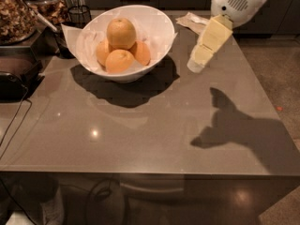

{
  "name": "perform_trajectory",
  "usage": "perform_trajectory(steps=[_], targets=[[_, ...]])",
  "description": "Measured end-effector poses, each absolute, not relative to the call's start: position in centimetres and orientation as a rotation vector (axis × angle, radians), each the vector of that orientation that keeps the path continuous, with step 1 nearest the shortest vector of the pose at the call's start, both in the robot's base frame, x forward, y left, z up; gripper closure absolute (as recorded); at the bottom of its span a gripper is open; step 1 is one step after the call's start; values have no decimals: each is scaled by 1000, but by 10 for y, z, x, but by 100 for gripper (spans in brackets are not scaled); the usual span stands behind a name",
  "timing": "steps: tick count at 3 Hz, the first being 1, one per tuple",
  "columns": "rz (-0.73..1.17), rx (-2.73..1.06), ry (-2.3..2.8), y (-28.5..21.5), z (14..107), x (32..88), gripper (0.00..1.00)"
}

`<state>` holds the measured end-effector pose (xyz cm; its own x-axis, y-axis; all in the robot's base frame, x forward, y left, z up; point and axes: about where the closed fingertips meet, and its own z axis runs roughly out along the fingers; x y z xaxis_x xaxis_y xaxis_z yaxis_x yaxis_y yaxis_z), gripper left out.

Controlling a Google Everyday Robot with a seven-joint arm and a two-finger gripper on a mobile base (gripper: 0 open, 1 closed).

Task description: Pick orange from white bowl

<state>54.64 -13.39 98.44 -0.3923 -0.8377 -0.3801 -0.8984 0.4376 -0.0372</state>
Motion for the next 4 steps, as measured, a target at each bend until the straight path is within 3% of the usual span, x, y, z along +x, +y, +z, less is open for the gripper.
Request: perform_trajectory(steps=[4], targets=[[290, -1597, 2217, -50, 994, 592, 0]])
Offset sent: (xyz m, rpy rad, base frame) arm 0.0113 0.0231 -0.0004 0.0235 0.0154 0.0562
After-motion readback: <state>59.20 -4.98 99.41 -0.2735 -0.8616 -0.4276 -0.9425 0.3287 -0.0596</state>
